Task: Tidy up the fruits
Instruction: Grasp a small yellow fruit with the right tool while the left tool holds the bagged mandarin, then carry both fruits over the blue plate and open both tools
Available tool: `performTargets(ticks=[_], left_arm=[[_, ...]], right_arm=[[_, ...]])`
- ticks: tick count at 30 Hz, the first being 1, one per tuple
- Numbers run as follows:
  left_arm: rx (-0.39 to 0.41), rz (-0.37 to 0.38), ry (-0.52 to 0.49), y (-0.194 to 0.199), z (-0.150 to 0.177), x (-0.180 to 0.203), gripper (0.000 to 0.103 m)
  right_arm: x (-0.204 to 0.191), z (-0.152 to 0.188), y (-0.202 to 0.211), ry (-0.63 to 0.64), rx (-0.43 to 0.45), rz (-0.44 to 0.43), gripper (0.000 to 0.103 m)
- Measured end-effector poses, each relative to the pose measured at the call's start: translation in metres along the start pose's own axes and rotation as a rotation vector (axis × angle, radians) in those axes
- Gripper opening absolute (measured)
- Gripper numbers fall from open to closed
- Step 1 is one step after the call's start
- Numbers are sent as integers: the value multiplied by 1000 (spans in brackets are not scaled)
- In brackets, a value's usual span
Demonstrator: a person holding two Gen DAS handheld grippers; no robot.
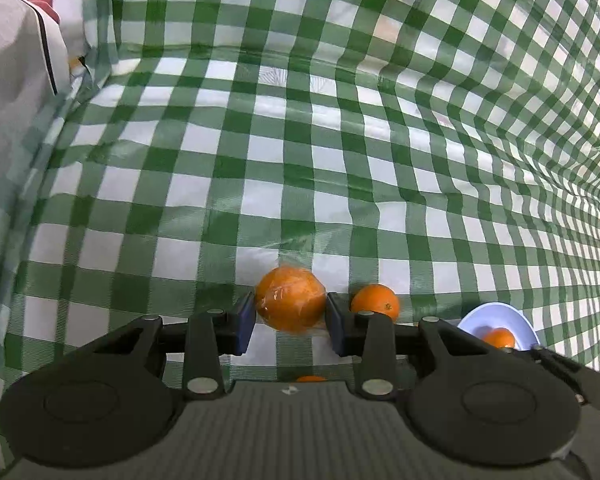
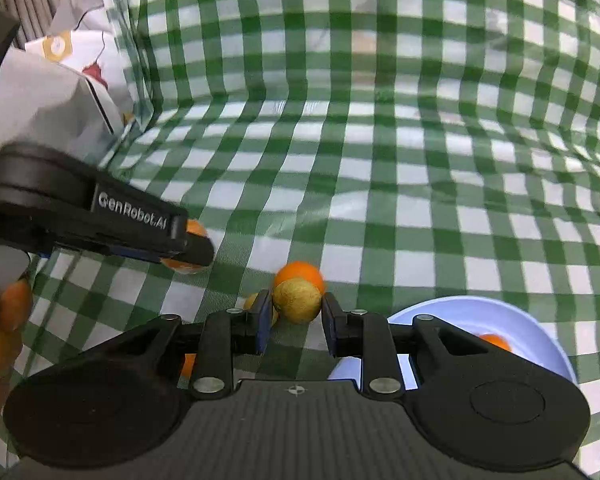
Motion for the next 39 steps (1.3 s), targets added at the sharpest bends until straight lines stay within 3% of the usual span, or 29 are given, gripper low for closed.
performTargets(ticks=[25,39], left_arm=[[50,-19,-93,28,-3,30,42],[36,-20,-145,18,-1,44,42]], right_arm=[[45,-6,35,-45,70,61,28],[58,-1,37,-70,75,88,28]])
Point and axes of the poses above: each gripper's, at about its wrist camera, not at the fingertips, and y roughly against the way its jaws point, x to its right, z to its underside, the point moved 9 cm from there along -y, roughly the way its jaws point, and after that the axes turned 15 degrees about z, right-handed, at the moved point
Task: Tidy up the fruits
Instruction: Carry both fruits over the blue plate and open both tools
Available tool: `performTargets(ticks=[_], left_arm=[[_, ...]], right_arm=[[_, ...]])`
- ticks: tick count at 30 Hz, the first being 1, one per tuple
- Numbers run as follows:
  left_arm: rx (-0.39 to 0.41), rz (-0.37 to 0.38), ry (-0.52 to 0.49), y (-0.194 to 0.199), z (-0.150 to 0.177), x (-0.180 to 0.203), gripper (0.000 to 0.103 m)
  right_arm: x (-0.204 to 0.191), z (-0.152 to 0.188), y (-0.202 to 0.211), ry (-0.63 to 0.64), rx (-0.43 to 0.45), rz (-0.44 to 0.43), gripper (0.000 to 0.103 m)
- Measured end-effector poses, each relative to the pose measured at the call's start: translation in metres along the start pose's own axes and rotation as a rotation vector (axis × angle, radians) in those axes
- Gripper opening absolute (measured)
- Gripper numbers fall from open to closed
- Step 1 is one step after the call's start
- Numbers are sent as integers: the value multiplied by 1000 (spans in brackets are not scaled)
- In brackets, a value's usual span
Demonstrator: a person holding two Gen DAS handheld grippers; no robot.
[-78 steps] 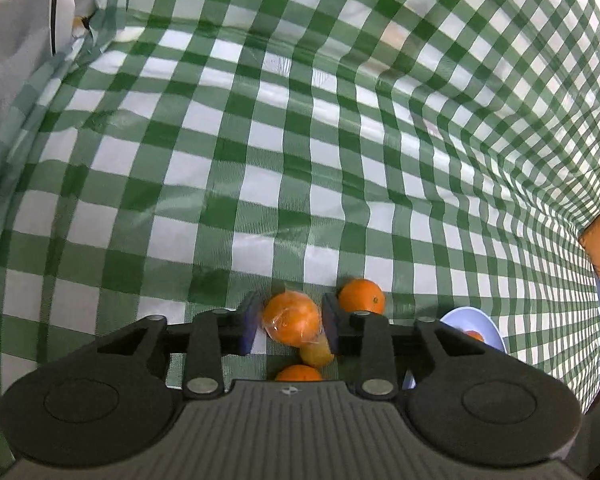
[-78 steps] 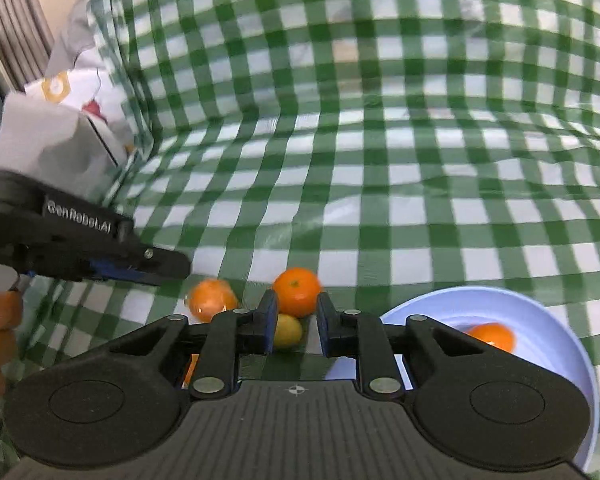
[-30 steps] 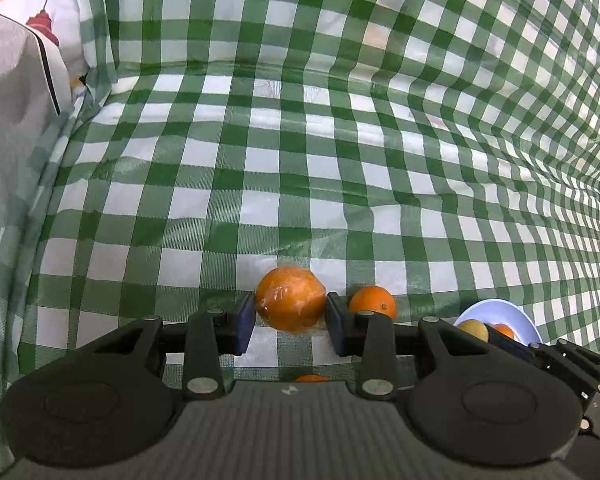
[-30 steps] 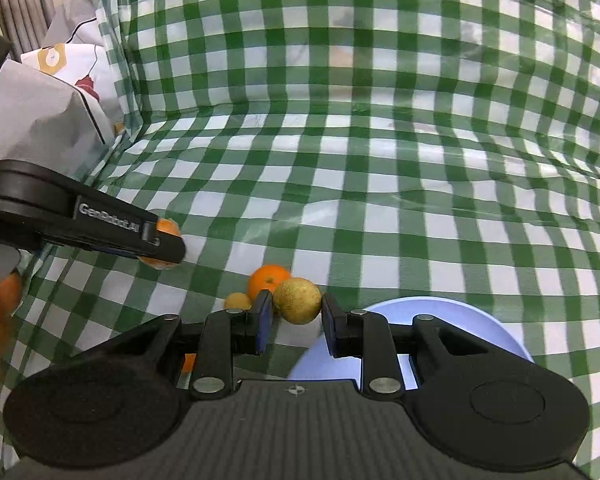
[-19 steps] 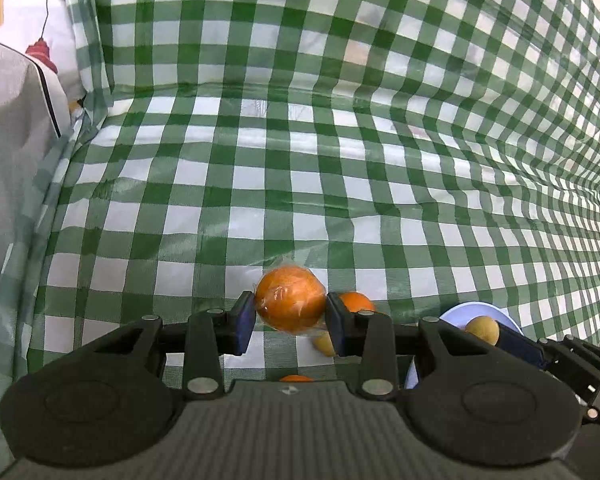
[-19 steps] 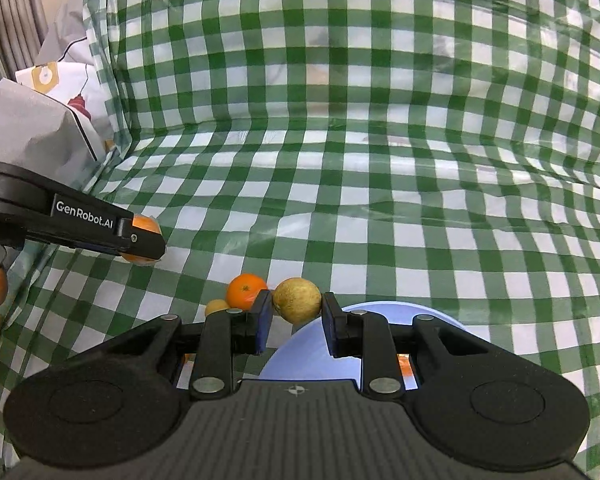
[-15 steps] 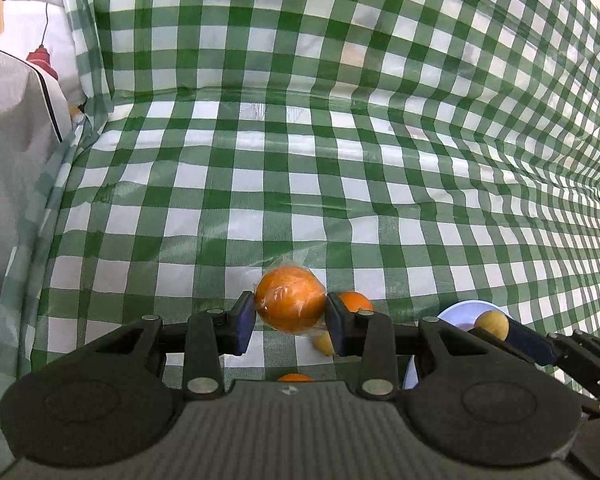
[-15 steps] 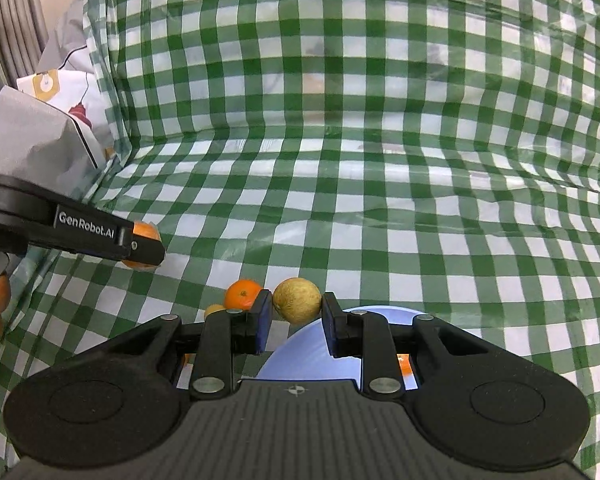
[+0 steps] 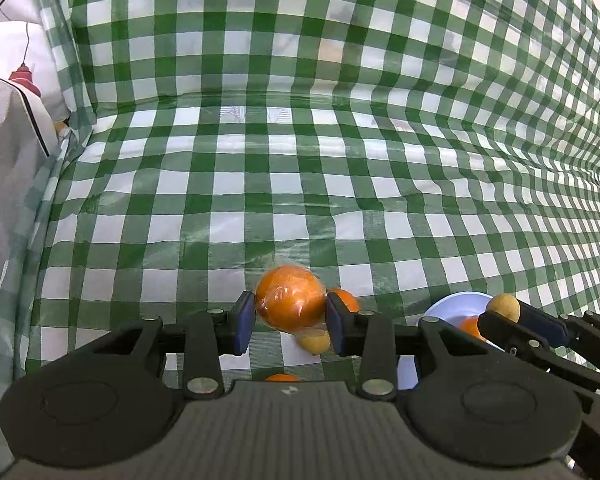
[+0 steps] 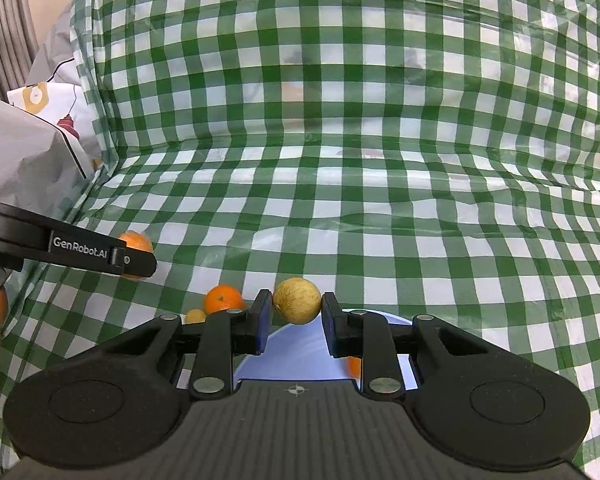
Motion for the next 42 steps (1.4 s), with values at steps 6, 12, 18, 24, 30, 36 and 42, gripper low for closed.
performTargets(ticks=[6,12,18,24,30,36,42], left_arm=[[-6,8,-16,-3,-1,2,42],[-16,17,-38,-6,-1,3,42],[-23,26,-56,-9,-1,6,42],[-29,28,-68,-12,-1,8,42],[-35,34,-81,-14,-1,9,42],[-38,39,-87,-15,0,10,42],[-41,44,-94,-16,0,9,42]], right_arm=[[9,4,0,-4,-5,17,28],[23,7,2,-4,-13,38,28],[34,9,5,-10,-18,57,28],[36,9,7,-14,-18,61,28],[38,9,7,-18,-19,67,28],[41,9,8,-24,-20,75,28],[41,9,8,-24,-21,78,28]])
Point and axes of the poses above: each gripper's, at about its wrist camera, not at the fingertips, and y roughly against the way its jaws point, x to its right, z to its underside, the point moved 9 cm from there along -y, roughly the way its jaws point, and after that the axes turned 15 degrees about z, right-handed, at the moved point
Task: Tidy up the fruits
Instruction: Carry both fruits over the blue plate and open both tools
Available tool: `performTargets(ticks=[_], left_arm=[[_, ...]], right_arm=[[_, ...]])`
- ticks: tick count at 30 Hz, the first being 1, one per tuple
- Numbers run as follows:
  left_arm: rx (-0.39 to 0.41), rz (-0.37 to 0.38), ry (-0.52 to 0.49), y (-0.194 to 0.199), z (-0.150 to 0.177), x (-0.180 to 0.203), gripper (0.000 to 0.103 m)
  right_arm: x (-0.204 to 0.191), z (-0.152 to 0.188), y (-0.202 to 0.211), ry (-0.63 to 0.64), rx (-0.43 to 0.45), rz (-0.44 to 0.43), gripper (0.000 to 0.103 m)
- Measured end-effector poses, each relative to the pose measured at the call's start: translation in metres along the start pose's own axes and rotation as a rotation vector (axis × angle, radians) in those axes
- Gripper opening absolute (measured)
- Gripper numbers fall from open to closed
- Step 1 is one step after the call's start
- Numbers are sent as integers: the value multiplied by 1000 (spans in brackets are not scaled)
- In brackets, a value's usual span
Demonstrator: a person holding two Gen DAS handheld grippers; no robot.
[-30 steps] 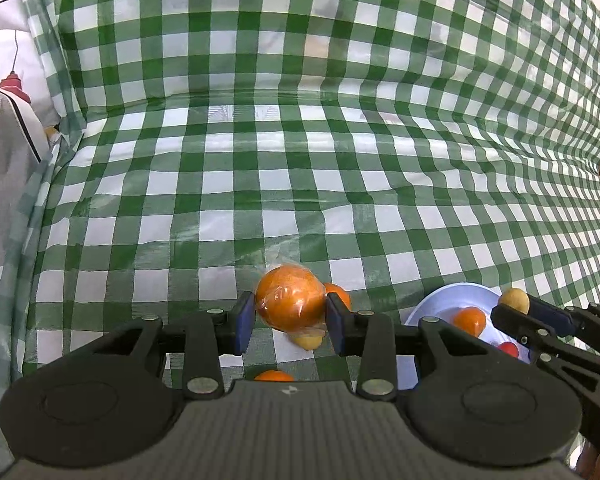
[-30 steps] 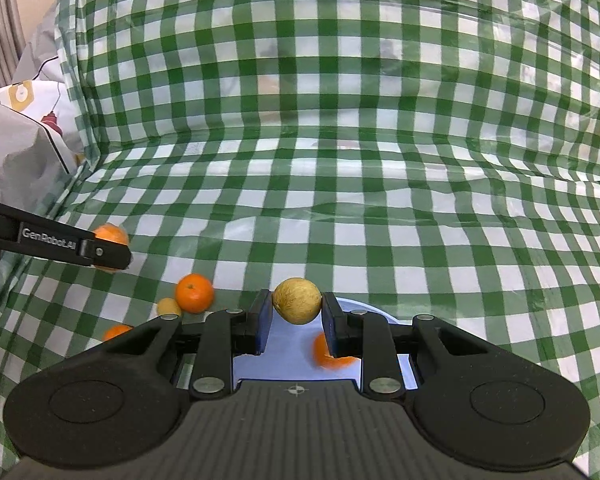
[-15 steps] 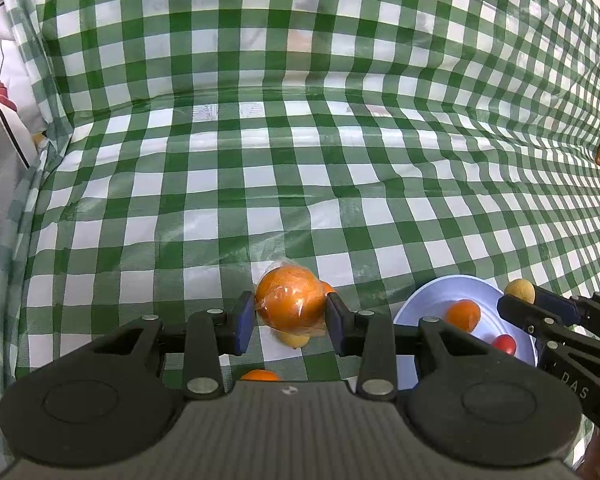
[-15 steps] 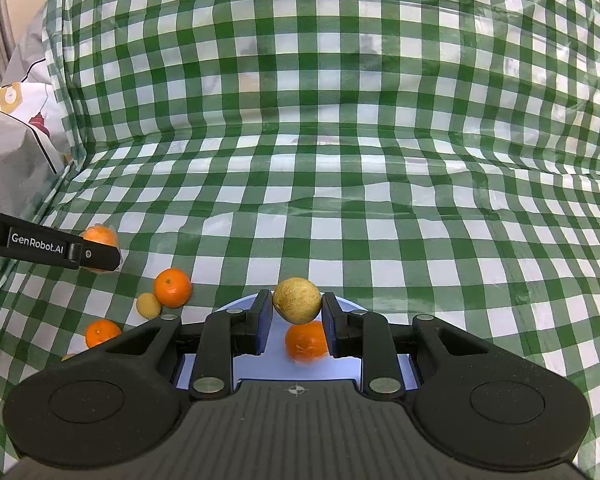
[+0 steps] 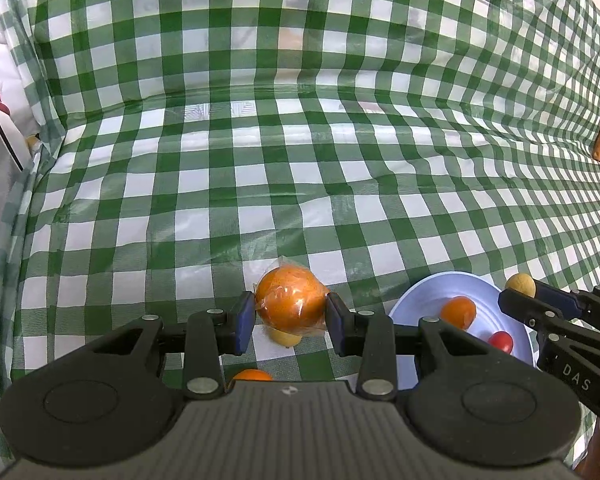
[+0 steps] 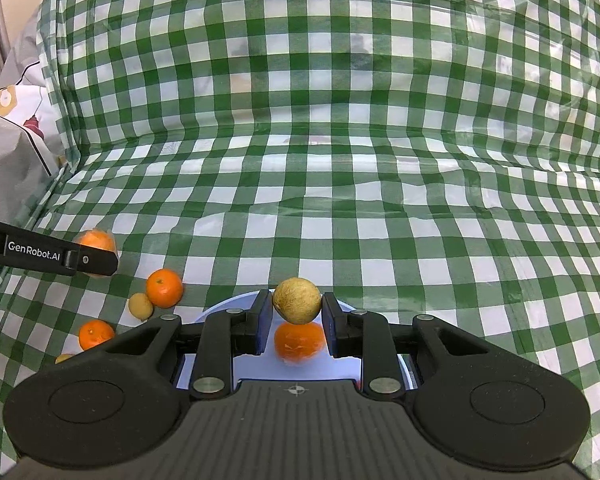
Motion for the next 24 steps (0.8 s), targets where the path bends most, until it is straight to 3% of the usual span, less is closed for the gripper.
performTargets(ticks=[14,24], left_arm=[[-8,24,-13,-2,-2,3,42],[-98,142,-122,-12,15,32,42]], right_arm=[[2,0,0,0,2,2,28],[37,-9,-6,-109,16,56,28]])
Point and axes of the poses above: each gripper's, at about its wrist camera, not at the fingertips, and y roughly against the way its jaws point, x to its right, z to its underside, the point moved 9 cm from there along -y, roughly the way its jaws point, and after that the axes turned 15 degrees about z, right-handed, at the moved point
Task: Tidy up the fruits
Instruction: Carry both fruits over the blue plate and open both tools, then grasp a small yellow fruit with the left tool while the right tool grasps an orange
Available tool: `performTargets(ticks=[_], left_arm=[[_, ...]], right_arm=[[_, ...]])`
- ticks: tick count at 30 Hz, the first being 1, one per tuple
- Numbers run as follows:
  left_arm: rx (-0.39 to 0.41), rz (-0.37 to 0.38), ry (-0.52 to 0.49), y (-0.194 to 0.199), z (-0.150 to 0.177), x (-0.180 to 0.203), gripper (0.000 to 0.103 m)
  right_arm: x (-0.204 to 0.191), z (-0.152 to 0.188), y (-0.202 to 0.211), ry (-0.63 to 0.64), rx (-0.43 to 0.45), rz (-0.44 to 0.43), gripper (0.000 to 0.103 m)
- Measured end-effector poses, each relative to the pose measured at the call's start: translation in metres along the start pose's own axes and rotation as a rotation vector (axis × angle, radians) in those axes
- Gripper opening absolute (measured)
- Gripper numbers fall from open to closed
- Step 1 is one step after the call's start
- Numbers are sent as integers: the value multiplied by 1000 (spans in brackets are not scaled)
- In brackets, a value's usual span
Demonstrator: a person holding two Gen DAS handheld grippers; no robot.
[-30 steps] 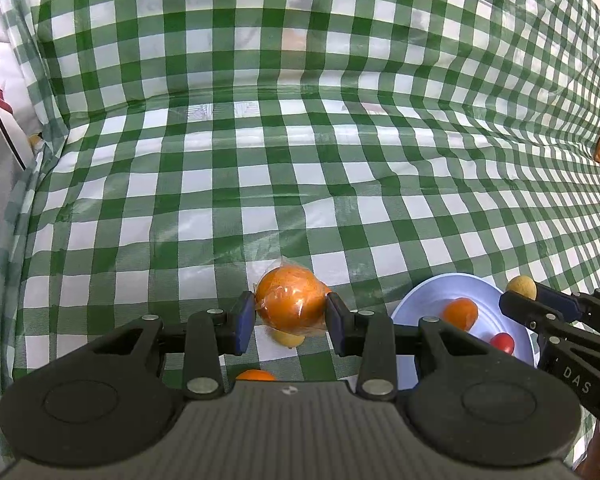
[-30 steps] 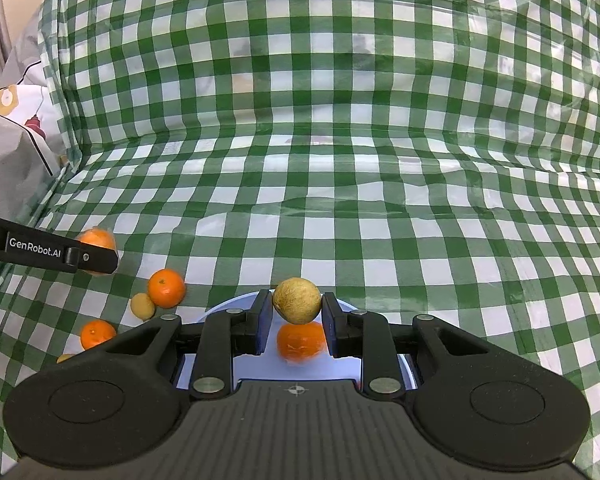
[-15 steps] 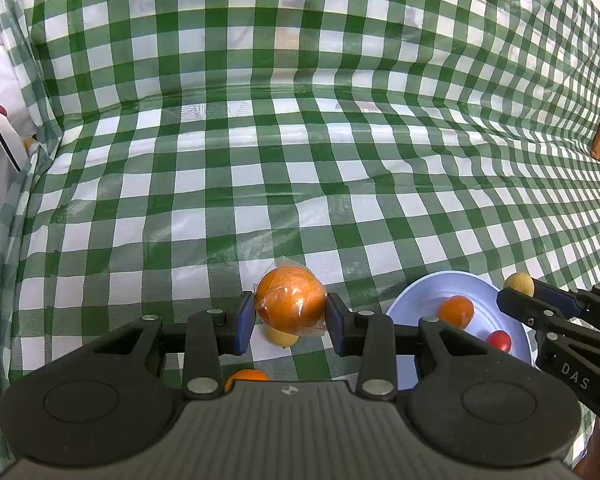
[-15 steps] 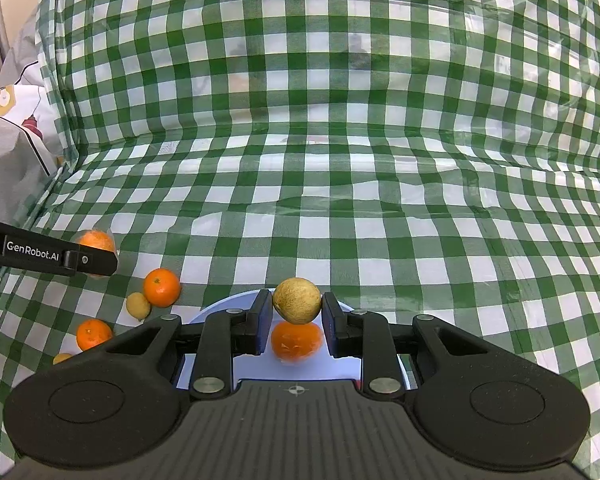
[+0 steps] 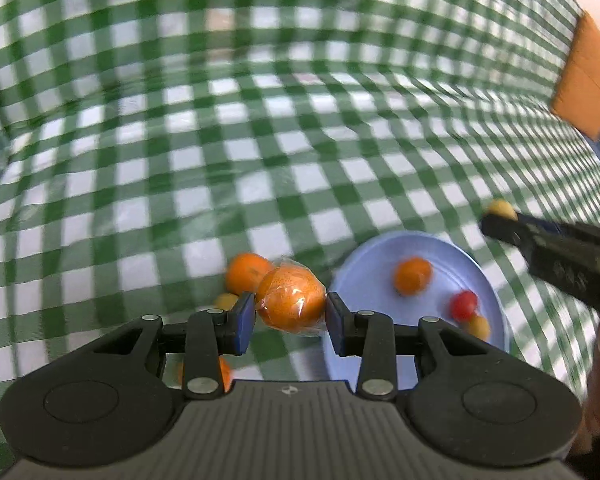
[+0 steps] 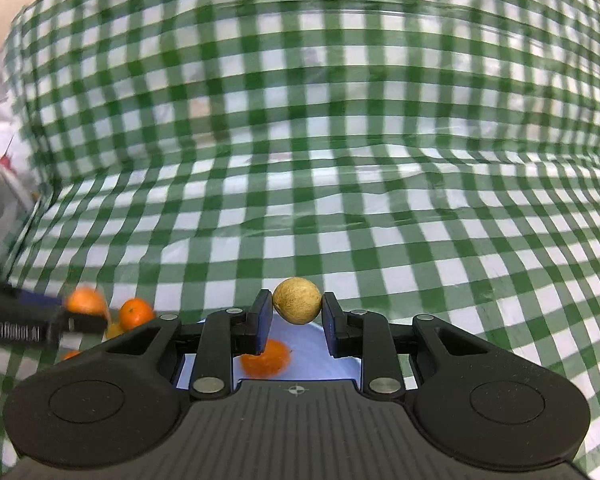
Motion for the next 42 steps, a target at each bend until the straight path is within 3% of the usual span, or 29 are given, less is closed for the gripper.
performTargets(ticks=[6,11,17,21,32,42], left_arm=[[-65,79,-137,-13,22,41,42],[-73,101,-177,-17,29,55,42],[-72,106,-193,-21,27,62,45],[-63,117,-191,-22,22,64,54],[-64,94,-184,-22,21,59,54],[-29,45,-114,-12,13,40,53]], right_arm=[[6,4,-7,-8,-29,-4,28],[5,3,-8,1,-22,-10,28],[-2,9,-11,28,-49,-17,28],[-6,11,-12,49,-53,-6,49],[-8,11,-6,46,-52,5,53],[-12,9,-7,46,-49,11,54]])
Point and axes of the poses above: each gripper's, at about its wrist camera, not at the fingertips, and y roughly against the way its jaws point, x to its right, z to its underside, the point moved 9 cm from there along -y, roughly the way its jaws point, and after that the axes turned 15 degrees about z, right-handed, at the moved point
